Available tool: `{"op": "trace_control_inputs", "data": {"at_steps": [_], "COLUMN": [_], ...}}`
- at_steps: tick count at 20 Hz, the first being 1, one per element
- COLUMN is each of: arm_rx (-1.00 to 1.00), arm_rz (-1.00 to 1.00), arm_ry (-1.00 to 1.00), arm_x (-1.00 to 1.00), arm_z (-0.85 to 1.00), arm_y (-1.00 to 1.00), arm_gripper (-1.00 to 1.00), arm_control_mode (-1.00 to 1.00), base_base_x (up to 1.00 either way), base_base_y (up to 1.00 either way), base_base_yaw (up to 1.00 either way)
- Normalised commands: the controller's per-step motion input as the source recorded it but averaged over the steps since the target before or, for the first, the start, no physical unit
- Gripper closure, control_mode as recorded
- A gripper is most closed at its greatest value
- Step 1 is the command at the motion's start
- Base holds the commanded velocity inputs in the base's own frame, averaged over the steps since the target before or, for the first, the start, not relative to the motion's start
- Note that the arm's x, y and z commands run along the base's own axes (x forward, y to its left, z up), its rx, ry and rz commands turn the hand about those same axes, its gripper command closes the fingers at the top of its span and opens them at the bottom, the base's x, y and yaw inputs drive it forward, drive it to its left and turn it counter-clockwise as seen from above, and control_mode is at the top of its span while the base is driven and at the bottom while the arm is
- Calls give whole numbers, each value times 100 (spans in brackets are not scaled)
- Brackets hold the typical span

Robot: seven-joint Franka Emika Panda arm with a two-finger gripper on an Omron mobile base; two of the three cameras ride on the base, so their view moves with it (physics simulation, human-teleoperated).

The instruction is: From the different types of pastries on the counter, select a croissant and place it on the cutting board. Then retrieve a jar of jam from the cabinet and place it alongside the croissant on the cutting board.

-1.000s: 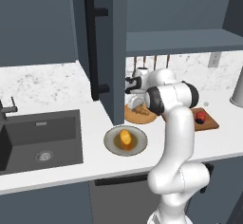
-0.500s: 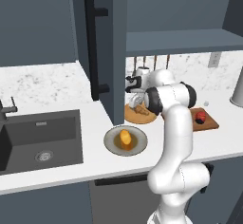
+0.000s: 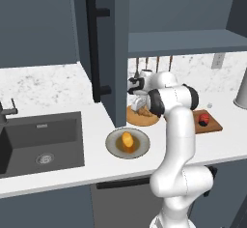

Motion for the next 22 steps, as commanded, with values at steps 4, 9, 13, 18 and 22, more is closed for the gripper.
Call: {"op": "trace_control_inputs", "data": {"at_steps": [4, 9, 13, 18, 22], "arm_rx": [1, 0, 0, 0, 0], "arm_rz": [0, 0, 0, -2, -3], "arm_ry": [1, -8, -24, -31, -32], "arm_x": [0, -32, -96, -100, -100], "arm_z": [-16, -12, -47, -52, -27], "arm_y": [7, 0, 0, 3, 1], "arm_gripper": [100, 100, 100, 100, 100], "arm_control_mode": [-100, -100, -100, -100, -100], "base_base_x": [0, 0, 0, 0, 0], "base_base_y": [0, 0, 0, 0, 0], "base_base_yaw": [0, 0, 0, 0, 0]}}
